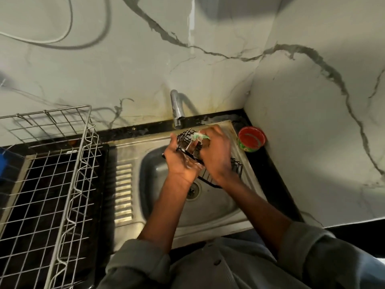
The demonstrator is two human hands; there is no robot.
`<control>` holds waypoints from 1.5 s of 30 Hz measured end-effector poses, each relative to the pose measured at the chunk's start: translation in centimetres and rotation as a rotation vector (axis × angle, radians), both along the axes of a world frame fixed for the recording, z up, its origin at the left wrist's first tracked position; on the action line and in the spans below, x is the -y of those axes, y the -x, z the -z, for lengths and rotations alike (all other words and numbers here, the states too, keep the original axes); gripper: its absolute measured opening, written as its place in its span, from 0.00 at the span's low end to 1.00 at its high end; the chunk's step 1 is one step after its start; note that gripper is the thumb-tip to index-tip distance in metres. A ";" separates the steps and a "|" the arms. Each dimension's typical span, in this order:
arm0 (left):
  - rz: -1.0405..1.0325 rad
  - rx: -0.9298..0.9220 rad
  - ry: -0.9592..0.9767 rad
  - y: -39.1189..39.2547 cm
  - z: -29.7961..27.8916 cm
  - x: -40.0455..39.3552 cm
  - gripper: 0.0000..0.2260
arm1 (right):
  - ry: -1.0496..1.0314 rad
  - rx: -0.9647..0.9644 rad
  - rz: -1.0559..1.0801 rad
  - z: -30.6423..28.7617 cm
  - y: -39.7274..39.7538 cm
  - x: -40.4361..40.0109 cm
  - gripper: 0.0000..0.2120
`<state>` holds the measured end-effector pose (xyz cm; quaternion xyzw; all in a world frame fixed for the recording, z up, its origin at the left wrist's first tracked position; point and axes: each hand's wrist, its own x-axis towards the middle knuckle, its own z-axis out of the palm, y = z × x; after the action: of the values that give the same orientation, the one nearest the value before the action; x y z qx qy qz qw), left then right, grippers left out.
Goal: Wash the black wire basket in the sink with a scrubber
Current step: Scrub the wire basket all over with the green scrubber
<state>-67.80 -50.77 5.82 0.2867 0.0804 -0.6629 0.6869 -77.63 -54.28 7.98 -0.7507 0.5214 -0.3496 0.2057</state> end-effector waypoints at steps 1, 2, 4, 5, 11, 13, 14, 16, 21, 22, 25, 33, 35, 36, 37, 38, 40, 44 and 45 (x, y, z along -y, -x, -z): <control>-0.009 -0.003 -0.006 0.0 0.0 0.2 0.25 | -0.003 -0.020 -0.013 0.4 0.3 -0.1 0.19; -0.039 -0.014 -0.017 -0.1 0.1 0.3 0.21 | 0.001 -0.062 -0.055 0.8 0.7 -0.7 0.18; -0.107 -0.053 -0.038 -0.5 0.6 0.5 0.17 | -0.003 -0.160 -0.099 2.3 2.0 -2.4 0.18; -0.130 -0.073 -0.039 -0.6 0.8 0.4 0.17 | -0.036 -0.188 -0.064 3.1 2.8 -2.8 0.18; -0.242 -0.100 -0.069 0.5 1.3 0.1 0.15 | -0.171 -0.077 -0.034 2.6 0.9 -2.4 0.13; -0.215 -0.134 -0.049 0.4 1.5 -0.2 0.17 | -0.110 -0.058 -0.249 1.8 -1.2 -3.2 0.11; -0.233 -0.141 -0.042 0.1 1.8 -0.3 0.17 | -0.080 -0.072 -0.322 1.7 -1.3 -3.1 0.11; -0.275 -0.131 -0.026 -0.7 2.6 -0.2 0.14 | -0.034 -0.118 -0.354 2.0 0.3 -2.3 0.12; -0.294 -0.156 -0.010 -0.8 2.4 -0.5 0.16 | -0.090 -0.119 -0.020 3.7 6.4 -0.4 0.14; -0.282 -0.131 -0.035 -0.5 2.3 -0.4 0.16 | -0.117 -0.092 0.005 3.8 6.2 -0.4 0.14; -0.255 -0.127 -0.088 0.8 2.0 0.0 0.18 | -0.146 -0.045 -0.191 3.2 2.1 -1.5 0.14; -0.230 -0.143 -0.015 0.5 1.8 0.7 0.15 | -0.066 -0.237 -0.050 3.3 6.3 1.6 0.17; -0.234 -0.129 -0.021 0.4 1.9 0.9 0.18 | -0.220 -0.280 0.075 4.0 8.4 2.5 0.17; -0.235 -0.107 -0.026 0.2 2.0 1.1 0.19 | -0.286 -0.235 0.117 4.2 9.1 2.8 0.17; -0.233 -0.093 -0.030 0.2 2.1 1.2 0.20 | -0.336 -0.150 0.157 4.4 9.4 2.9 0.16; -0.233 -0.073 -0.040 0.0 2.2 1.3 0.20 | -0.368 -0.032 0.193 4.2 9.5 2.8 0.15; -0.211 -0.048 -0.039 0.1 2.2 1.4 0.20 | -0.454 0.250 0.200 3.6 8.9 2.6 0.15; -0.174 -0.044 -0.037 0.9 2.0 1.8 0.20 | -0.510 0.450 0.016 1.0 5.3 2.2 0.18; -0.174 -0.039 -0.035 1.2 1.7 1.7 0.19 | -0.484 0.428 -0.006 0.6 4.4 2.4 0.17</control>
<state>-69.03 -52.48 4.09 0.2777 0.1301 -0.6049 0.7349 -82.06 -56.63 7.34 -0.5910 0.5322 -0.3648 0.4842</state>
